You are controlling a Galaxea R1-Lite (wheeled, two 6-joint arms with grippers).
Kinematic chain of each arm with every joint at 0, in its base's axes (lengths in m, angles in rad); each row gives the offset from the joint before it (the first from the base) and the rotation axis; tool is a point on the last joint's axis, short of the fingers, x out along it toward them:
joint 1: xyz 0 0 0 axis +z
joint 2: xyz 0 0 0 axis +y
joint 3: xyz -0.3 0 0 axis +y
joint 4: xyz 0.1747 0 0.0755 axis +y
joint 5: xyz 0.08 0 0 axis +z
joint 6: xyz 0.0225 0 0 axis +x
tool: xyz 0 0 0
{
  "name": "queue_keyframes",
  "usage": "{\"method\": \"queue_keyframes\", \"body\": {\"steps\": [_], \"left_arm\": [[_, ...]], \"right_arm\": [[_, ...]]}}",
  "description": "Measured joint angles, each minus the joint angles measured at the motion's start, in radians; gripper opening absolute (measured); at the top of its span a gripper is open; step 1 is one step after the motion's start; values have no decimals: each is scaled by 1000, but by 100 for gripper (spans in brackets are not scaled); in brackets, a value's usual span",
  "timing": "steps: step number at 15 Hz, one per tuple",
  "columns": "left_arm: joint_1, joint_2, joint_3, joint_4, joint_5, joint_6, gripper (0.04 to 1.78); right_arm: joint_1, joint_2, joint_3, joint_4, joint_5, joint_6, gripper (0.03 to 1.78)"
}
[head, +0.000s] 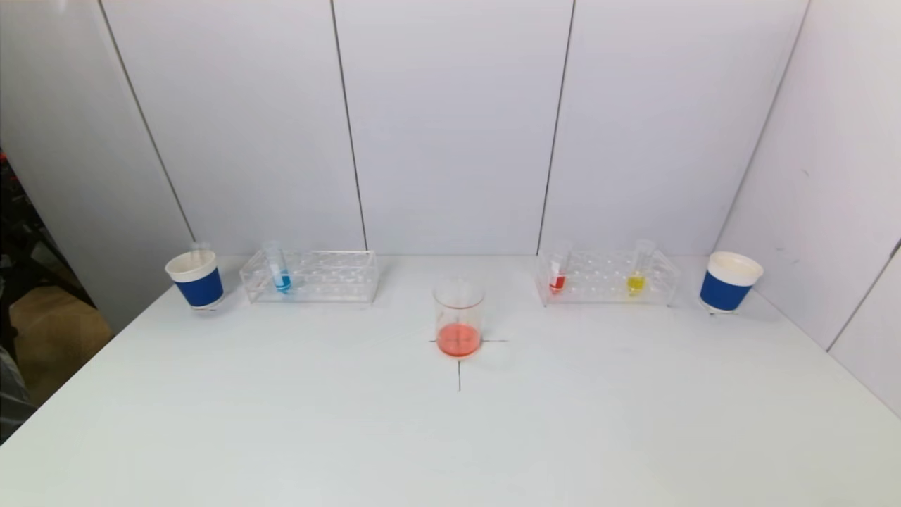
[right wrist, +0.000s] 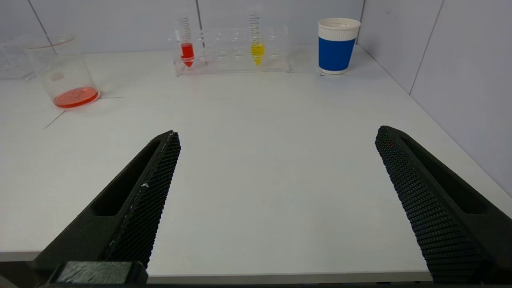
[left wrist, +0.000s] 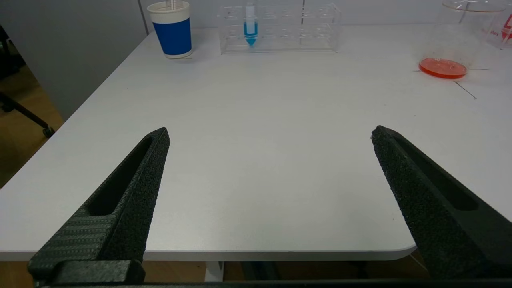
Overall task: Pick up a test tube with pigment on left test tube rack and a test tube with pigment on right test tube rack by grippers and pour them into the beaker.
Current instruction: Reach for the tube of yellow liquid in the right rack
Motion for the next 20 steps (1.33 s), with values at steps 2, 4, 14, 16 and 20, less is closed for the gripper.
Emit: {"method": "queue_keyframes", "body": {"steps": [2,4,14,16,20], "left_arm": [[0,0,0,-1,2,2,176],[0,0,0,6,1,-1,176],[0,0,0,7,1,-1,176],[0,0,0,7,1,-1,176],[0,0,0,7,1,-1,176]], "right_arm": [[0,0,0,0,0,0,177],[0,0,0,0,0,0,177],[0,0,0,0,0,0,177],[0,0,0,0,0,0,177],[0,0,0,0,0,0,177]]}}
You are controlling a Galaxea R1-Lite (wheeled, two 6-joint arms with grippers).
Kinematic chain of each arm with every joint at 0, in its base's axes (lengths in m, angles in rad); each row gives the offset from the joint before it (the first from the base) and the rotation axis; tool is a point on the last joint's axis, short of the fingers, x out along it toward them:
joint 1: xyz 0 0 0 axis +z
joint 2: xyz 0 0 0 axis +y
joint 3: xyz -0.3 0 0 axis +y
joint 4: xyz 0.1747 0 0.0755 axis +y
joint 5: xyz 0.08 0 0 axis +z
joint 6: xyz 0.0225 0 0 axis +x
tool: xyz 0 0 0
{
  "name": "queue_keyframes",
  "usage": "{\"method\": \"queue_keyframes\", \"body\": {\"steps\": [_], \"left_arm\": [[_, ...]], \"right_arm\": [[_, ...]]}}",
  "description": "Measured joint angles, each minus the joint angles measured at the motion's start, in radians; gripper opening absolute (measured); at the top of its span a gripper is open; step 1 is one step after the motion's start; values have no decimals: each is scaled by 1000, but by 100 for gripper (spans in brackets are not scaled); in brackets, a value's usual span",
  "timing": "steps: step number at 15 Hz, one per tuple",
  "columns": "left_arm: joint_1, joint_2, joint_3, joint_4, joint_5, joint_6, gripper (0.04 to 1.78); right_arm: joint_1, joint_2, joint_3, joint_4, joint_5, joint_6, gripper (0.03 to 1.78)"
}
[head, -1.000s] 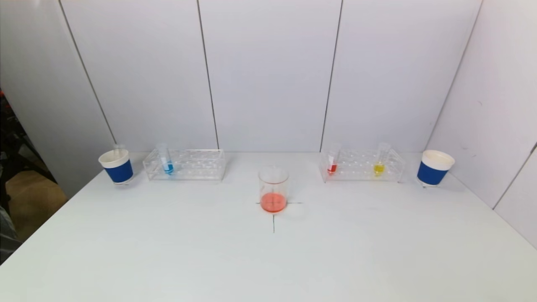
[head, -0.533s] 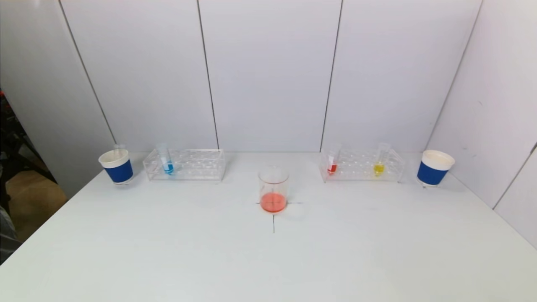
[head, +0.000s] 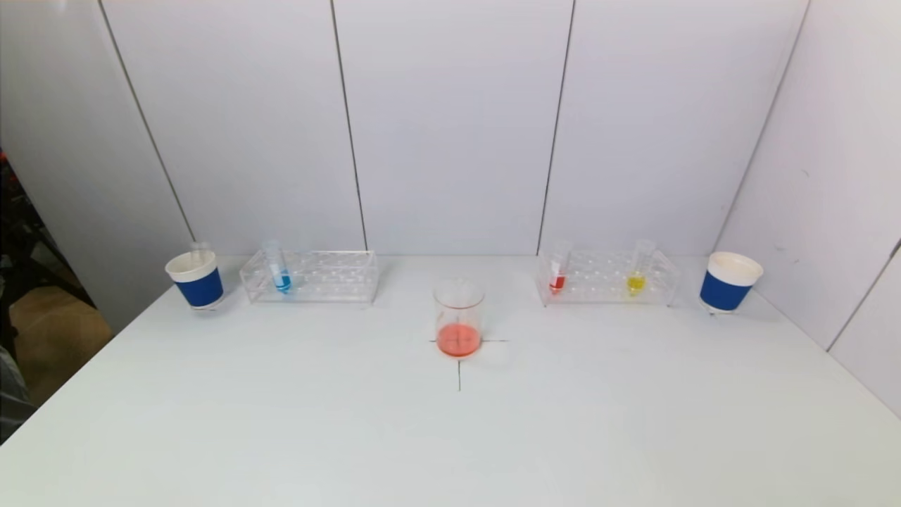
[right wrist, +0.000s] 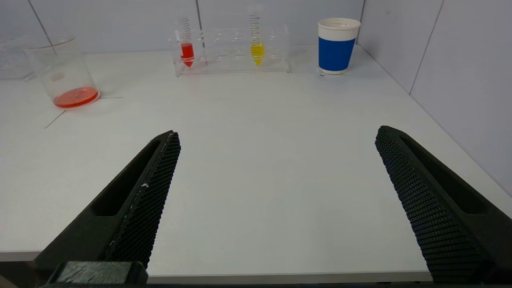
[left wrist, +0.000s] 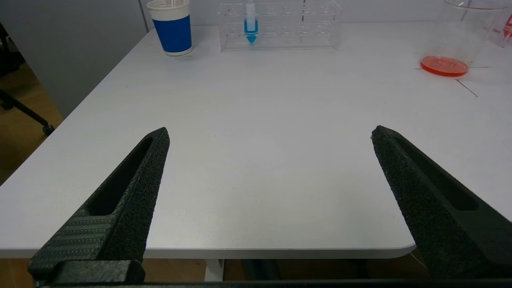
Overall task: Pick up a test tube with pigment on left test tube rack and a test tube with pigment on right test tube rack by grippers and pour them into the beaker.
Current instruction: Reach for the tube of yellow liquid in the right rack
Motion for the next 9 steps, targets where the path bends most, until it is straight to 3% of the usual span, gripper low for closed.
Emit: {"method": "queue_keyframes", "body": {"steps": [9], "left_arm": [[0,0,0,1,0,0,176]], "right_arm": [[0,0,0,0,0,-1,177]]}}
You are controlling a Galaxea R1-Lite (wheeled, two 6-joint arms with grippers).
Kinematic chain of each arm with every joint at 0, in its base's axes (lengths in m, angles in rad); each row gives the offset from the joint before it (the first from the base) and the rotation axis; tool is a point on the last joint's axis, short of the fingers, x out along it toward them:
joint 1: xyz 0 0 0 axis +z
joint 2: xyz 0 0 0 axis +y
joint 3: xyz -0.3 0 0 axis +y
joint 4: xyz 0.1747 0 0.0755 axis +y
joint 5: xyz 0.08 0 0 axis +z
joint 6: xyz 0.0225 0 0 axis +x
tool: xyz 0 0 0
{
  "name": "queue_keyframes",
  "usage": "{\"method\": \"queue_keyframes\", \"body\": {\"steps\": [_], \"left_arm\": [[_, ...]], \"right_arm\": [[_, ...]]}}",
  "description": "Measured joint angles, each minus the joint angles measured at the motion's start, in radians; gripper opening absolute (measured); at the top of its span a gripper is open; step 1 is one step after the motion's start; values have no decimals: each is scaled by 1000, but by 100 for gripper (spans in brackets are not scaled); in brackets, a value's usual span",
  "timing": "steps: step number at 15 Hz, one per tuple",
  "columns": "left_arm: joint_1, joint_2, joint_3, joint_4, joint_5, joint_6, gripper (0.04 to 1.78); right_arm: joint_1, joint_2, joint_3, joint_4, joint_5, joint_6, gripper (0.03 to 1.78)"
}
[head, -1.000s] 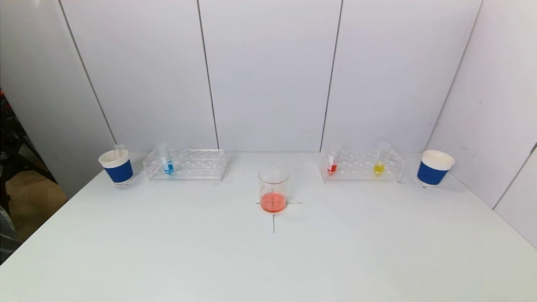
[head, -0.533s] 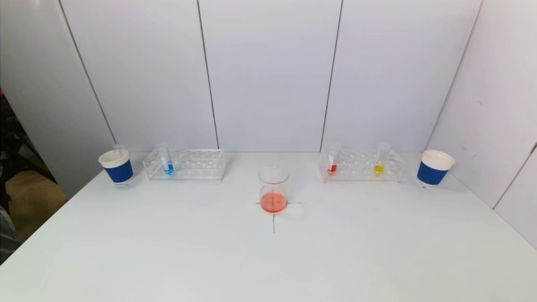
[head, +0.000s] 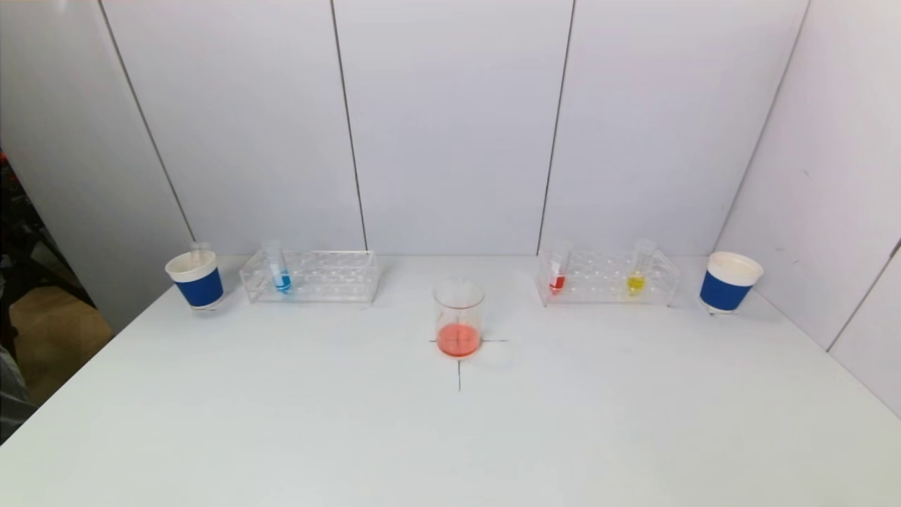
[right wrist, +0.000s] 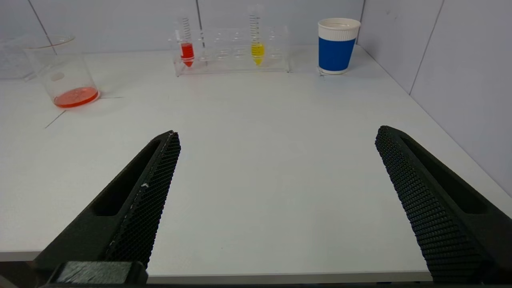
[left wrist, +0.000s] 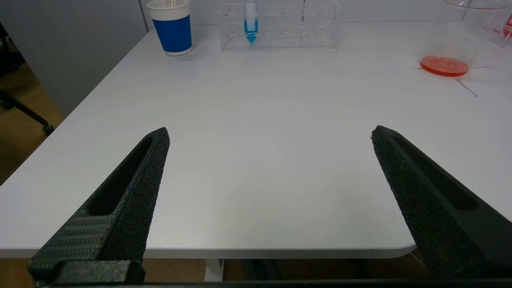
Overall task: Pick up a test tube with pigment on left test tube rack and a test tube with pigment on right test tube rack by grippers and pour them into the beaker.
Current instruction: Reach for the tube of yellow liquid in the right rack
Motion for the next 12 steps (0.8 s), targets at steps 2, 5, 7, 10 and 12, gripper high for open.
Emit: {"method": "queue_keyframes", "body": {"steps": [2,5,7,10,12], "left_arm": [[0,0,0,-1,0,0,176],[0,0,0,0,0,0,176],[0,0,0,0,0,0,176],[0,0,0,0,0,1,176],[0,0,0,0,0,1,176]], "right_arm": [[0,0,0,0,0,0,177],[0,0,0,0,0,0,177],[0,0,0,0,0,0,177],[0,0,0,0,0,0,177],[0,0,0,0,0,0,177]]}}
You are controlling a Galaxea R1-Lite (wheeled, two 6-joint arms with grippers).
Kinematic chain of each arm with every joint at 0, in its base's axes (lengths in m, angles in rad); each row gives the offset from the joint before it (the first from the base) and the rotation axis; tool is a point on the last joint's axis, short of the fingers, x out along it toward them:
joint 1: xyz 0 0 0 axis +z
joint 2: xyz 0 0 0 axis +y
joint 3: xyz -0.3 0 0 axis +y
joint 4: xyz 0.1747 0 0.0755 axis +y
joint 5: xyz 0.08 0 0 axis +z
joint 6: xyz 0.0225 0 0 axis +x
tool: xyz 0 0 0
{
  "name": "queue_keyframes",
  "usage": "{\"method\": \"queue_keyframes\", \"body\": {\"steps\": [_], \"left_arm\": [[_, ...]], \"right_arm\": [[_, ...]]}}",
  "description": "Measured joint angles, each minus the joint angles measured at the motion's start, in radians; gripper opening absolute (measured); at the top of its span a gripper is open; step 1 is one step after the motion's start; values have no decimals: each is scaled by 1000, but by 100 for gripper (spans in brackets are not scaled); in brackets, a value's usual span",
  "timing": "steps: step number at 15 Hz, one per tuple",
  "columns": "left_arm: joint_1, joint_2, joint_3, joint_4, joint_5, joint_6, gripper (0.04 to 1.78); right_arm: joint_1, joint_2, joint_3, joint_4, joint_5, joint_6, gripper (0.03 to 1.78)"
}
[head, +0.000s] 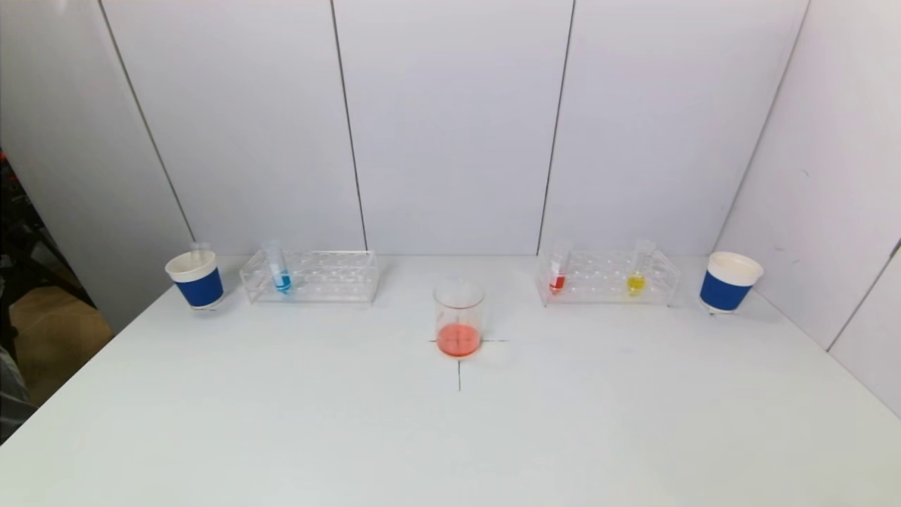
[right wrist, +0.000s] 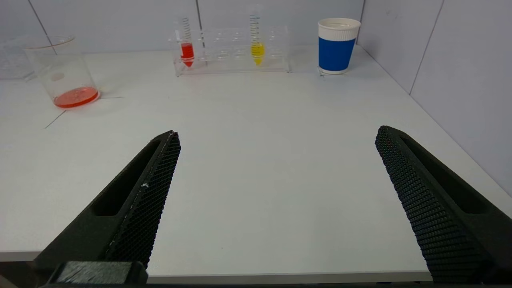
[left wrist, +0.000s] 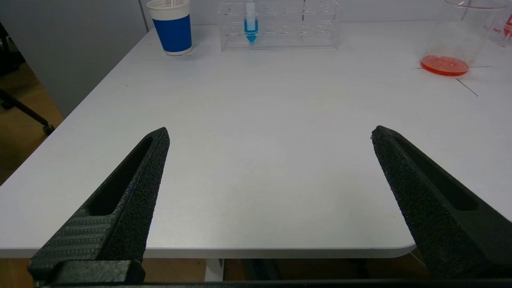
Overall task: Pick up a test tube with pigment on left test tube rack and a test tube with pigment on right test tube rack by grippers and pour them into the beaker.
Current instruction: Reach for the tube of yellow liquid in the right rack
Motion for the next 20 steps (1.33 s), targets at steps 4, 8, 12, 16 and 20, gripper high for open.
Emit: {"method": "queue_keyframes", "body": {"steps": [4,8,12,16,20], "left_arm": [[0,0,0,0,0,-1,176],[0,0,0,0,0,-1,176],[0,0,0,0,0,-1,176],[0,0,0,0,0,-1,176],[0,1,0,0,0,-1,176]], "right_arm": [[0,0,0,0,0,0,177],[0,0,0,0,0,0,177],[0,0,0,0,0,-1,177],[0,0,0,0,0,-1,177],[0,0,0,0,0,-1,177]]}}
